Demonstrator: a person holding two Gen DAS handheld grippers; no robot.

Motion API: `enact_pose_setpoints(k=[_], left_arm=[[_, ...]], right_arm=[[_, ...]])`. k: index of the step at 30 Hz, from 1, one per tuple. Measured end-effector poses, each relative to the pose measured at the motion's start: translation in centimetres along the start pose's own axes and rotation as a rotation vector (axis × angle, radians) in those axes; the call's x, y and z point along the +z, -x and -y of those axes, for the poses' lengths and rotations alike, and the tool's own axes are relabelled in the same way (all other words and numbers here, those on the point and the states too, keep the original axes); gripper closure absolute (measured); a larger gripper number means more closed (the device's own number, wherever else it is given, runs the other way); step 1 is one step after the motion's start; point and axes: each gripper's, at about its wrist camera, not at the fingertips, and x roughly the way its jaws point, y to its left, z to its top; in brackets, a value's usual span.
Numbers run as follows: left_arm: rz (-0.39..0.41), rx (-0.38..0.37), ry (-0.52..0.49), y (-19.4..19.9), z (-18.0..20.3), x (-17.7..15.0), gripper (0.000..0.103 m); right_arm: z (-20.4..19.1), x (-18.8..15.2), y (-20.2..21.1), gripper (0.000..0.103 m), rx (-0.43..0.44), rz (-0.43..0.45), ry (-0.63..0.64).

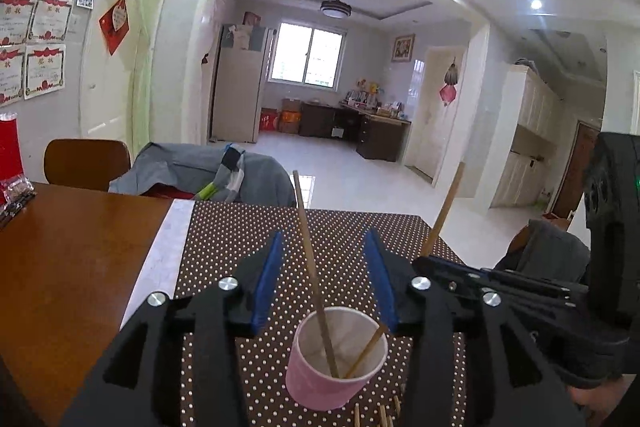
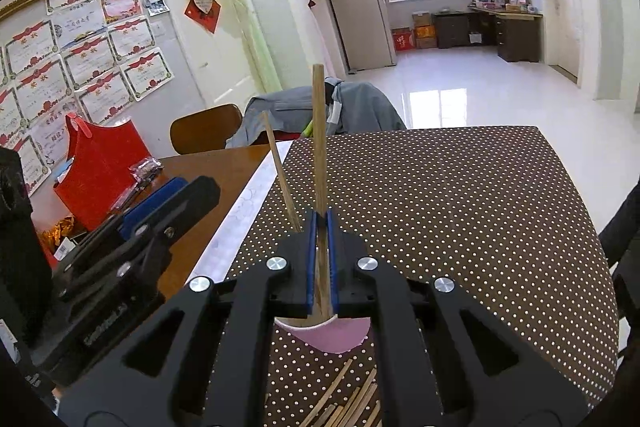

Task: Organize utensils
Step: 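Lift both chopsticks over the pink cup and open both grippers to drop them in, then move both grippers back down to the chopstick pile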

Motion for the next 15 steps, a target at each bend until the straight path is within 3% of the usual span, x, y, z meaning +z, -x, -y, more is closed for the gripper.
enact_pose_setpoints(k=[9, 15], left_arm=[[-0.016, 0.009, -0.013, 1.6, 0.0, -0.4, 0.056], [-0.072, -0.003, -0.034, 2.9, 0.3, -1.3, 0.056]], right_arm=[[-0.2, -0.7, 1.0, 0.095, -0.037, -0.004, -0.008], [0.2, -1.7, 2.8, 0.093, -0.036, -0.006, -0.015]])
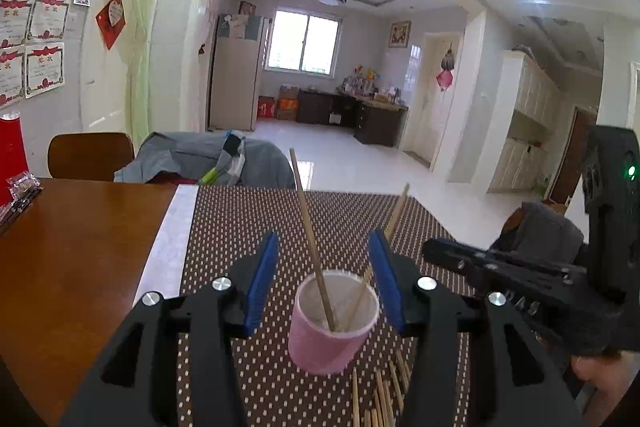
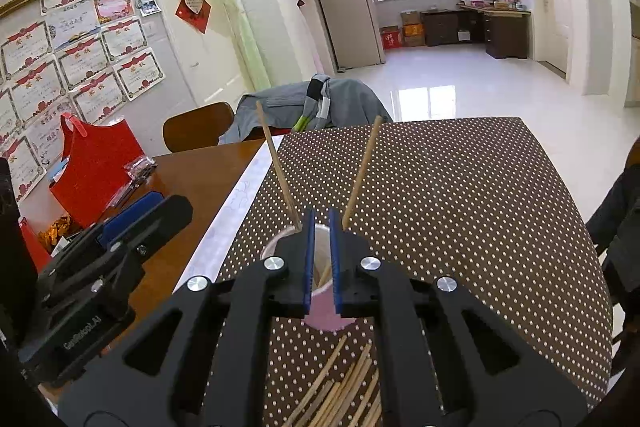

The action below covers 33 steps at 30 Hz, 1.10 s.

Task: Organize utensils
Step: 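Move both grippers back down to the chopstick pile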

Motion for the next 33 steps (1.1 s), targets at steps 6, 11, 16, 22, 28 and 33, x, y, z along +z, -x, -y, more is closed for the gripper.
enact_pose_setpoints(k=[6, 11, 16, 22, 28, 33], left_arm=[[-0.157, -0.011, -0.03, 0.7, -0.3, -3.2, 0.055], [-0.342, 0.019, -0.065, 0.2, -0.4, -7.3, 0.055], [-0.544, 0.046, -0.075, -0.7, -0.7, -11.7, 0.055], [-0.652, 0.039, -0.059, -0.1, -0.8, -15.0, 0.056], [-0.709, 0.033, -0.081, 0.1, -0.1, -16.5, 0.075], [-0.748, 0.014, -0.083, -0.4, 0.1, -17.6, 0.094]], right_arm=[[1.3, -3.1, 2.2, 0.053, -0.044, -0.011, -0.003], [2.1, -6.8, 2.6, 0.053, -0.076, -0.084, 0.007], [3.2, -10.4, 2.2, 0.053, -0.101, -0.173, -0.001], [4.1, -13.0, 1.7, 0.053, -0.11, -0.262, -0.015], [4.0, -14.3, 1.1, 0.053, -0.113, -0.325, -0.004], [3.9, -15.1, 0.3, 0.053, -0.123, -0.374, 0.008]])
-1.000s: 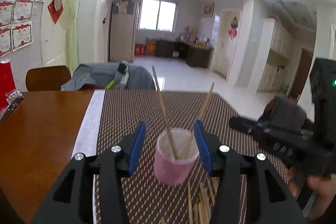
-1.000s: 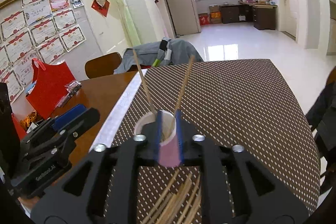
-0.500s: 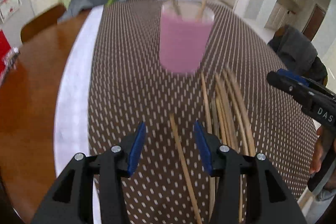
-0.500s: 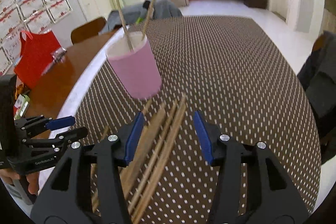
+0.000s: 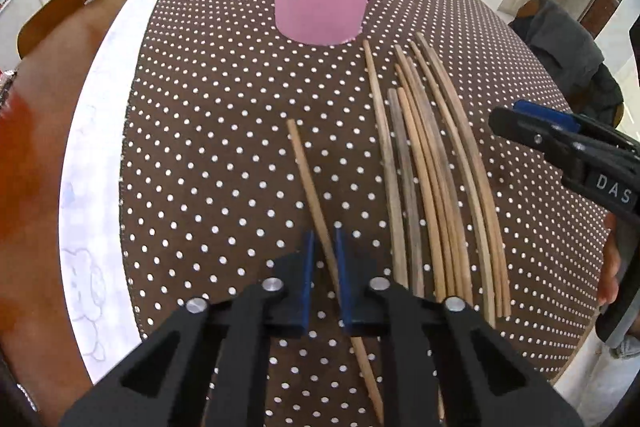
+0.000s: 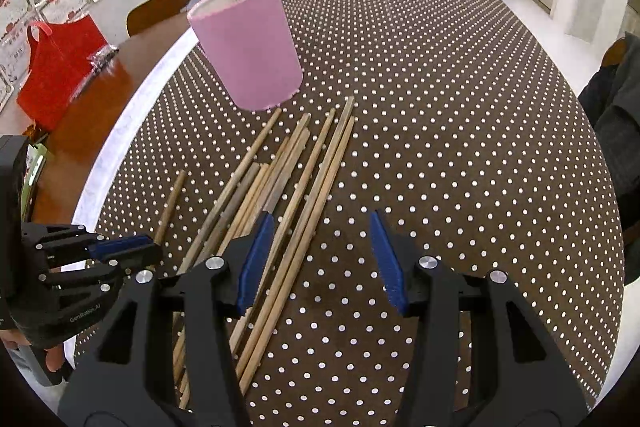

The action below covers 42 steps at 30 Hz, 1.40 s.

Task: Organize utensils
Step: 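Move both grippers back down to the chopstick pile, then close the left gripper on a chopstick while the right gripper grasps another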

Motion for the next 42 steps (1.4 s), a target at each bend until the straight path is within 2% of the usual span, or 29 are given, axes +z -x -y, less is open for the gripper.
enact_pose_setpoints(k=[6, 19, 28, 31, 32, 35, 36, 38, 39, 41, 42], left_arm=[[0.034, -0.038, 0.035, -0.8, -1.3, 1.4, 0.097], [0.096, 0.001, 0.067, -2.9, -1.5, 6.1, 0.098], [0.094, 0.011, 0.074, -3.2, -1.7, 6.8, 0.098], [0.086, 0.011, 0.075, -3.2, -1.7, 6.9, 0.098], [0.084, 0.012, 0.075, -3.3, -1.7, 7.0, 0.098], [0.078, 0.007, 0.071, -3.3, -1.8, 7.1, 0.098], [0.078, 0.003, 0.072, -3.3, -1.8, 7.1, 0.098], [0.077, 0.001, 0.063, -3.4, -1.9, 7.2, 0.098], [0.079, 0.002, 0.058, -3.4, -1.9, 7.2, 0.098], [0.078, -0.006, 0.063, -3.4, -2.0, 7.1, 0.098], [0.077, -0.022, 0.076, -3.3, -2.2, 7.1, 0.098]], right_arm=[[0.3, 0.2, -1.2, 0.053, -0.022, -0.036, 0.0], [0.3, 1.2, -4.5, 0.053, -0.118, -0.058, 0.026], [-0.1, 1.7, -5.1, 0.051, -0.141, -0.077, 0.046], [-0.7, 1.5, -5.2, 0.051, -0.13, -0.097, 0.05], [-2.1, 1.1, -4.7, 0.05, -0.139, -0.107, 0.061], [-3.0, 1.0, -5.0, 0.051, -0.175, -0.107, 0.088], [-2.9, 1.1, -5.1, 0.053, -0.165, -0.11, 0.087], [-2.7, 1.2, -5.1, 0.063, -0.157, -0.106, 0.092], [-2.5, 1.3, -5.1, 0.071, -0.154, -0.104, 0.088], [-2.2, 1.5, -5.0, 0.079, -0.131, -0.108, 0.079], [-1.9, 1.6, -5.0, 0.09, -0.112, -0.109, 0.069]])
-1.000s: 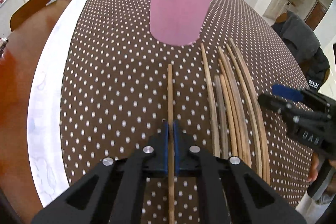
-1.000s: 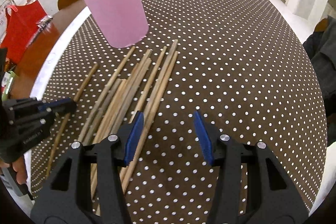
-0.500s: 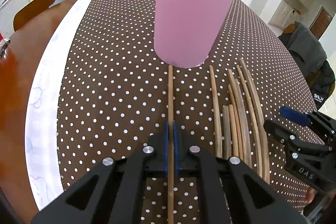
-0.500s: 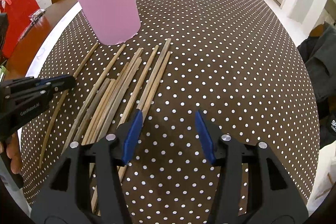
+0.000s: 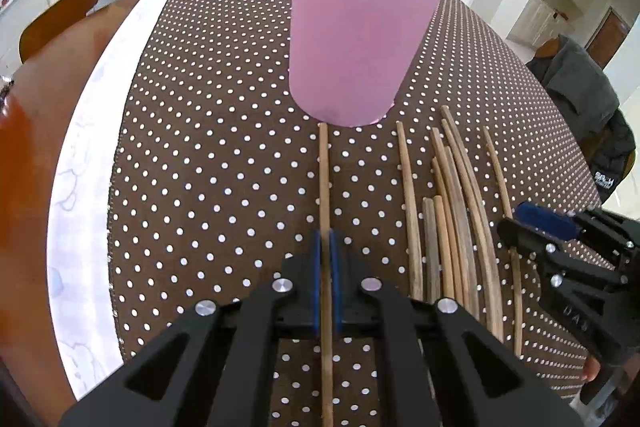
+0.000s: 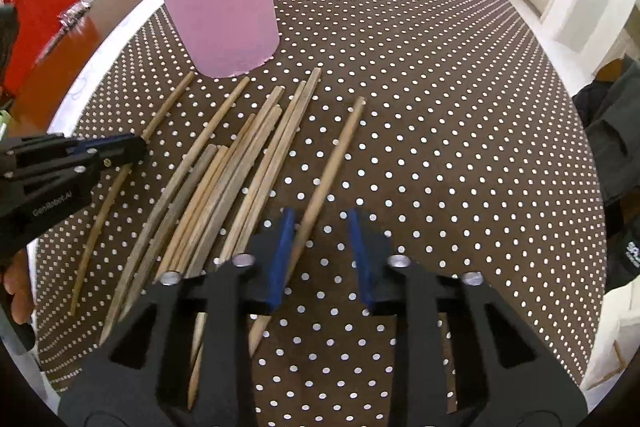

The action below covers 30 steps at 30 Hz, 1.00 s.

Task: Organize utensils
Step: 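Close the left gripper on a chopstick while the right gripper grasps another, then raise both chopsticks into the pink cup, opening the left then the right gripper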

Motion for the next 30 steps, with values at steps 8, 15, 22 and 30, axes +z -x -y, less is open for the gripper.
enact_pose_setpoints(k=[8, 15, 22, 30], left_arm=[[0.111, -0.069, -0.014, 3.2, 0.9, -0.6, 0.098], [0.29, -0.181, -0.06, 7.5, 2.5, -0.9, 0.098], [0.519, -0.259, -0.085, 11.2, 3.9, 0.1, 0.098], [0.785, -0.264, -0.069, 13.5, 4.1, 3.2, 0.098]], right_arm=[[3.1, 0.0, 1.2, 0.097, 0.118, 0.051, -0.079], [5.2, 0.4, 6.0, 0.097, 0.233, 0.236, -0.12], [5.2, 1.7, 10.3, 0.097, 0.325, 0.434, -0.116], [4.5, 4.7, 13.2, 0.097, 0.413, 0.631, -0.111]])
